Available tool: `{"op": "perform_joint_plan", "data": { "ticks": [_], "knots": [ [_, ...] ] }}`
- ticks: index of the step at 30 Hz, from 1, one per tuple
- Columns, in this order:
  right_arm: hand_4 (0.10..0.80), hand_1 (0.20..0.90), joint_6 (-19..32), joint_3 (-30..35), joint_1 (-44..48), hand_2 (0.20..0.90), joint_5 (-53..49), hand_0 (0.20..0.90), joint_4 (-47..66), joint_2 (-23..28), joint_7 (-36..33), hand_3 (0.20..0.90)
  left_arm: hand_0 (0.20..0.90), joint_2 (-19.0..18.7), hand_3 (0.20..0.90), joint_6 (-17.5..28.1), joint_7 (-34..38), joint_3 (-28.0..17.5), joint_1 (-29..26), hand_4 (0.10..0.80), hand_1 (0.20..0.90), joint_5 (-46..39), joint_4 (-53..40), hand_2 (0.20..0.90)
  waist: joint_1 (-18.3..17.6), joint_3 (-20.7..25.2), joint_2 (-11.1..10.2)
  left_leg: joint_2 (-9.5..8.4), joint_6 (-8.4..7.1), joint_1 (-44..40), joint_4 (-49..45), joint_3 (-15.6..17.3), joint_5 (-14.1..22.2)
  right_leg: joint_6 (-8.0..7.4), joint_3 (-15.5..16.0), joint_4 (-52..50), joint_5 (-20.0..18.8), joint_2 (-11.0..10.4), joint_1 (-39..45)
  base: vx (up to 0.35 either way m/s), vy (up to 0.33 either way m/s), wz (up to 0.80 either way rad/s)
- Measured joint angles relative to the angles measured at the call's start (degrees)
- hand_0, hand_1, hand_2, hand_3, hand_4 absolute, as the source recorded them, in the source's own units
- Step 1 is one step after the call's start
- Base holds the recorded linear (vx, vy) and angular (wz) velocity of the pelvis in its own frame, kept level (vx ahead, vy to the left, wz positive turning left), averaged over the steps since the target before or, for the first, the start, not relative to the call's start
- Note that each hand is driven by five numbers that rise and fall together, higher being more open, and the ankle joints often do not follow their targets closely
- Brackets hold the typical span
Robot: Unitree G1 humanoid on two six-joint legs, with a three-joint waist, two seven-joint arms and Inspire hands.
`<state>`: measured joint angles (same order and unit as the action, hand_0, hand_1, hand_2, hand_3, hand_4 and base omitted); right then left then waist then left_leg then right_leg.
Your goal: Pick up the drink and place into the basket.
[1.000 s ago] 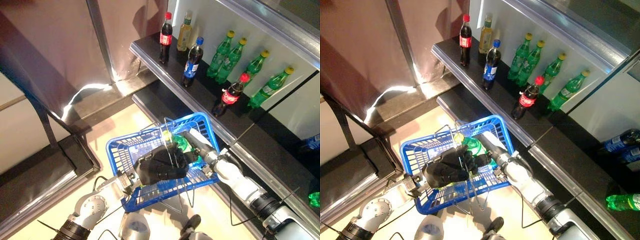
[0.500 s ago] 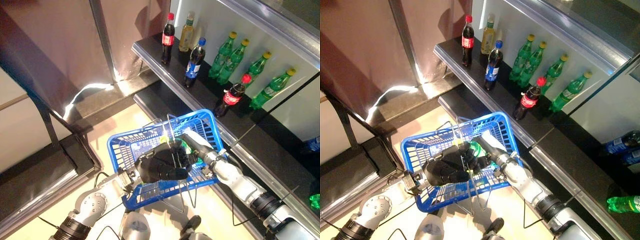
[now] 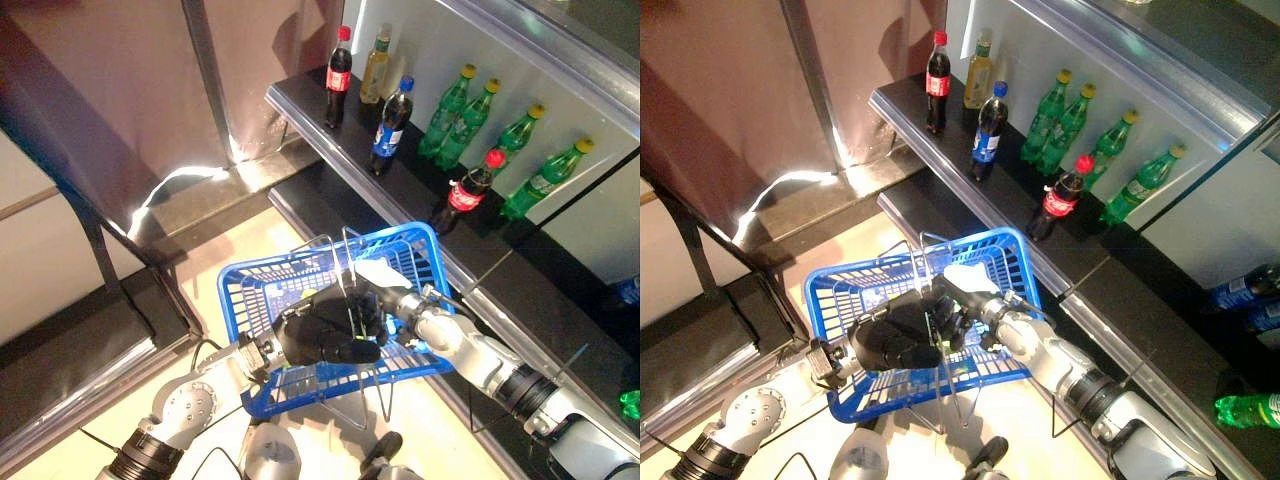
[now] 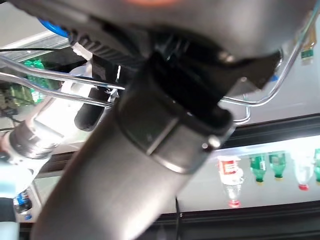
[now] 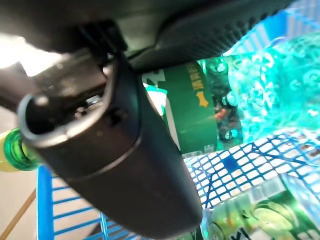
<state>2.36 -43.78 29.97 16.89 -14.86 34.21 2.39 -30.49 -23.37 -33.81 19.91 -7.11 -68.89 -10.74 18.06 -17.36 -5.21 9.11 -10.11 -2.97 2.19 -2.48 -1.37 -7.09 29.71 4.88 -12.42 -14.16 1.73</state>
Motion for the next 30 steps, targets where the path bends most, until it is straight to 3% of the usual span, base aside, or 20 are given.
{"op": "perform_joint_plan", "data": {
  "ticks": [10, 16, 27, 28, 29, 30],
  "knots": [
    [0.1, 0.3, -0.8, -3.42, 1.42, 0.3, 2.29, 0.3, -0.87, -0.78, 2.03, 0.2, 0.3, -0.19, 0.2, -0.04, -2.62, 1.83, -1.85, 0.1, 0.3, 1.76, -0.89, 0.3, 0.66, 0.64, -1.0, -0.32, 0.02, 0.08, -0.13, -0.28, 0.01, -0.08, 0.18, 0.01, 0.06, -0.29, 0.17, 0.0, 0.0, 0.0],
    [0.1, 0.3, -2.42, -4.08, 1.52, 0.3, 3.03, 0.3, -6.59, -3.96, 2.48, 0.2, 0.3, -0.21, 0.2, -0.17, -3.74, 4.19, -3.0, 0.1, 0.3, 2.3, -1.73, 0.3, 0.76, 1.09, -1.61, -0.58, 0.03, 0.09, -0.24, -1.35, 0.02, -0.3, 1.3, 0.02, 0.27, -0.61, 1.06, 0.007, 0.004, 0.09],
    [0.1, 0.3, -4.72, -4.69, 1.77, 0.3, 3.96, 0.3, -11.67, -8.23, 2.56, 0.2, 0.3, -0.23, 0.2, -0.36, -4.78, 4.25, -4.1, 0.1, 0.3, 2.32, -1.74, 0.3, 0.91, 1.18, -1.69, -0.86, 0.14, 0.12, -0.26, -1.46, -0.02, -0.33, 1.42, 0.02, 0.28, -0.9, 1.14, 0.0, 0.0, 0.0],
    [0.138, 0.333, -4.88, -4.7, 1.78, 0.333, 3.99, 0.333, -12.37, -8.61, 2.57, 0.238, 0.3, -0.24, 0.2, -0.37, -4.78, 4.25, -4.1, 0.1, 0.3, 2.32, -1.73, 0.3, 0.94, 1.18, -1.69, -0.88, 0.15, 0.13, -0.27, -1.49, -0.02, -0.33, 1.42, 0.02, 0.28, -0.92, 1.14, 0.0, 0.0, 0.0],
    [0.235, 0.415, -5.25, -4.69, 1.92, 0.415, 4.2, 0.415, -13.46, -9.28, 2.58, 0.335, 0.3, -0.23, 0.2, -0.41, -4.78, 4.26, -4.12, 0.1, 0.3, 2.32, -1.74, 0.3, 0.92, 1.19, -1.67, -0.89, 0.15, 0.12, -0.29, -1.5, -0.02, -0.34, 1.43, 0.02, 0.28, -0.94, 1.17, 0.0, 0.0, 0.0],
    [0.281, 0.455, -5.94, -4.73, 1.92, 0.455, 4.36, 0.455, -14.0, -9.74, 2.61, 0.381, 0.3, -0.21, 0.2, -0.42, -4.78, 4.28, -4.19, 0.1, 0.3, 2.32, -1.75, 0.3, 0.92, 1.2, -1.67, -0.89, 0.15, 0.13, -0.29, -1.52, -0.03, -0.34, 1.45, 0.02, 0.28, -0.94, 1.18, 0.0, 0.0, 0.0]
  ]
}}
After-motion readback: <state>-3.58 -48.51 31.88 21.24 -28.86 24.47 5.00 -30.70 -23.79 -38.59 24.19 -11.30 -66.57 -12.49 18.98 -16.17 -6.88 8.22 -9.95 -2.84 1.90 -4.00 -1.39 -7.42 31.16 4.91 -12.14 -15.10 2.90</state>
